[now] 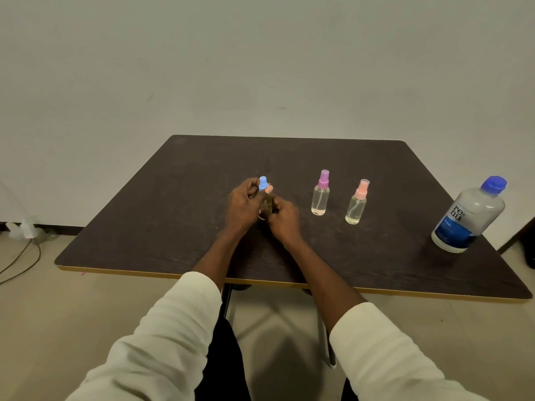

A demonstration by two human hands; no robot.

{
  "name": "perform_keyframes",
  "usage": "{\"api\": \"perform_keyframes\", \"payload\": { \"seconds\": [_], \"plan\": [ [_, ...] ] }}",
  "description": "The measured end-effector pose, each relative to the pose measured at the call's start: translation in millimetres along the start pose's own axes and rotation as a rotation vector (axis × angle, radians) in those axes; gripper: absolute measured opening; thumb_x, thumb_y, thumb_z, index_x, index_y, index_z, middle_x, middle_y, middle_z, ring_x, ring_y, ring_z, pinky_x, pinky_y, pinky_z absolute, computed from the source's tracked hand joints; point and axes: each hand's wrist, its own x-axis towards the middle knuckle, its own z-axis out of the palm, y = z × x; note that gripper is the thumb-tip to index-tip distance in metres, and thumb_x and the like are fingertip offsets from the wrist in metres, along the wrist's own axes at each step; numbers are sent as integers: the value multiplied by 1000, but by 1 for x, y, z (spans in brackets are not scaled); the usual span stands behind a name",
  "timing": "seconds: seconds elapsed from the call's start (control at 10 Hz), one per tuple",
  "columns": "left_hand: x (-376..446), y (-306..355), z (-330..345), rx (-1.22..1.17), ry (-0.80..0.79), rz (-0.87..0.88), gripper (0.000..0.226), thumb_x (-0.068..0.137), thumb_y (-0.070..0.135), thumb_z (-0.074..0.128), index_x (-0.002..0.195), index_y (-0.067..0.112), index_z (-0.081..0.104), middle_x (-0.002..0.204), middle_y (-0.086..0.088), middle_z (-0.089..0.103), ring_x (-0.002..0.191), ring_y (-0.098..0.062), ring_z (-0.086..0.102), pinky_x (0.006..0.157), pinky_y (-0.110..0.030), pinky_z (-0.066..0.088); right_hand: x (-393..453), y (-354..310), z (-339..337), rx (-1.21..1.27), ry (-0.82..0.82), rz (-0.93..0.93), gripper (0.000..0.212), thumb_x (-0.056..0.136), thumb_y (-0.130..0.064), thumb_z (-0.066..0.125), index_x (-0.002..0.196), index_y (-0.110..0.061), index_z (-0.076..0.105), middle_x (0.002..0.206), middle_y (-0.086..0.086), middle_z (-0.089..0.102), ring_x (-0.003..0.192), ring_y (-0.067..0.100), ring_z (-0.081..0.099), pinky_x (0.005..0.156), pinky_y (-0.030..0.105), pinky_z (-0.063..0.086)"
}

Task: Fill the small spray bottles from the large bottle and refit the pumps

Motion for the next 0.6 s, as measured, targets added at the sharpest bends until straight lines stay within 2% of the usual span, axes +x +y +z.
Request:
{"api": "perform_keyframes", "payload": {
  "seconds": [0.1,0.2,0.3,0.4,0.5,0.6],
  "plan": [
    [0,-1,-2,29,-1,-5,20,92,29,70,105,14,68,83,-4,72,80,-21,70,63,-42,58,0,1,0,-6,1,5,11,88,-13,66,90,-24,65,78,-10,66,74,4,63,61,17,45],
    [-6,2,1,12,13,-36,27,92,32,70,109,12,66,87,4,72,82,-8,69,68,-33,57,0,1,0,3,0,29,4,88,-15,67,89,-18,67,81,-3,69,76,11,66,68,32,56],
    [-18,-3,9,-7,-56,-90,36,91,36,71,120,17,61,108,2,72,100,-9,69,86,-32,57,-2,2,-5,60,103,65,12,91,-20,59,83,-21,68,75,-3,70,72,14,67,67,37,57],
    [-29,-3,19,89,-87,-156,53,90,37,71,135,15,52,130,-4,65,120,-15,61,102,-38,52,-4,4,-23,30,159,80,13,90,-24,60,83,-16,68,74,2,69,69,12,64,67,38,54],
    [-31,-1,25,130,-81,-192,58,91,27,71,141,10,47,138,-9,58,127,-19,56,106,-35,47,-8,6,-38,-42,133,81,14,86,-29,69,85,-16,65,77,-3,68,72,11,63,65,30,53],
    [-36,4,27,184,-12,-180,55,92,29,69,139,10,48,134,-8,59,124,-20,56,101,-32,48,-11,11,-42,-68,140,83,21,82,-26,76,86,-17,57,81,-6,61,74,7,56,68,23,48]
  ]
}}
